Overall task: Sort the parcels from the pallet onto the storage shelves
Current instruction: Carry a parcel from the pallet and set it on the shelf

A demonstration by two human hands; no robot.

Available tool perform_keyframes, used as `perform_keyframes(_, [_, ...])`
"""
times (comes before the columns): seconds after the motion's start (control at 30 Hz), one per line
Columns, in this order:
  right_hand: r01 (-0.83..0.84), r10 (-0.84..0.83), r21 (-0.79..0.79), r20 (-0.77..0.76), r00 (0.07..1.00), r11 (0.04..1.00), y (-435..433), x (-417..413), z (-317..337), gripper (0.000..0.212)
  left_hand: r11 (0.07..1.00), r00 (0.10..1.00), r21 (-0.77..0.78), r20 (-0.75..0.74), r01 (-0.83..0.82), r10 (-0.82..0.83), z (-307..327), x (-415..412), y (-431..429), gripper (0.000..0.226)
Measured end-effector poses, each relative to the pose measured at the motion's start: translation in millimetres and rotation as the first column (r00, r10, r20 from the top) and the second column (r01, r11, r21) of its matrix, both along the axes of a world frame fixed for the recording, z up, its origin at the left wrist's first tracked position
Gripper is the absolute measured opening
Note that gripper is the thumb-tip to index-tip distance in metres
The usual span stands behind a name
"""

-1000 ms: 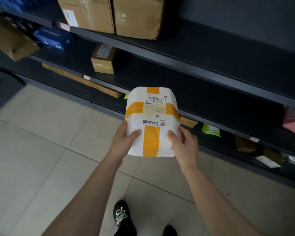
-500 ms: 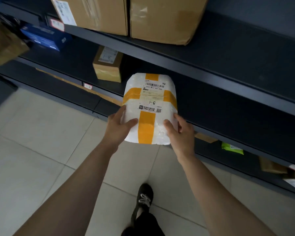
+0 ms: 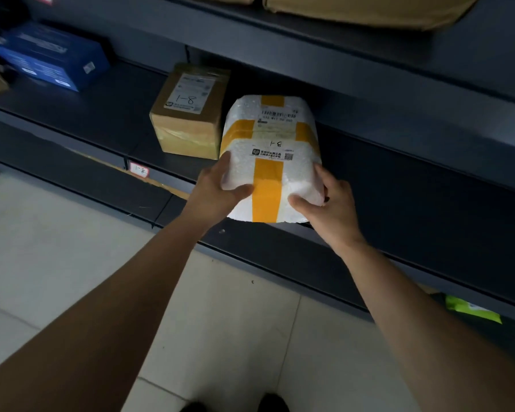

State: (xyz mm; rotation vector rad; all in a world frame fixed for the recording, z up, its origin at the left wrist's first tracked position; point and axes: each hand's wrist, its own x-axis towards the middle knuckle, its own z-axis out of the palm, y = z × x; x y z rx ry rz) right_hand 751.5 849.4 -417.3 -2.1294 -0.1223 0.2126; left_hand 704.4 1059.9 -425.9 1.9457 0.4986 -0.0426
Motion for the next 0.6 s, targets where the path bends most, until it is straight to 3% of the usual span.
perform_keyframes(0.13, [0.008, -0.004, -0.045, 0.084, 0.996, 0.999, 15.1, 29.1, -26.9, 0.081, 0.989, 0.995, 0.144, 0.092, 0.023, -0.037, -21.2, 29.8, 11.4, 0.09])
perform_keyframes(0.3, [0.0, 0.043, -0.178, 0.242, 0.969, 0.984, 29.8, 55.2, -43.7, 0.083, 0.881, 0.951, 0.462, 0.304, -0.101, -0.051, -27.8, 56.5, 15.0, 0.061])
perform_keyframes(0.43, [0.013, 0.094, -0.293, 0.348, 0.933, 0.956, 43.3, 71.1, -45.3, 0.08, 0.818, 0.951, 0.563, 0.3, -0.119, -0.068, -31.5, 71.6, 21.9, 0.06])
perform_keyframes(0.6, [-0.017, 0.168, -0.429, 0.315, 0.934, 0.903, 47.2, 79.4, -40.1, 0.081, 0.783, 0.971, 0.617, 0.227, -0.083, -0.076, -25.5, 79.7, 26.5, 0.062])
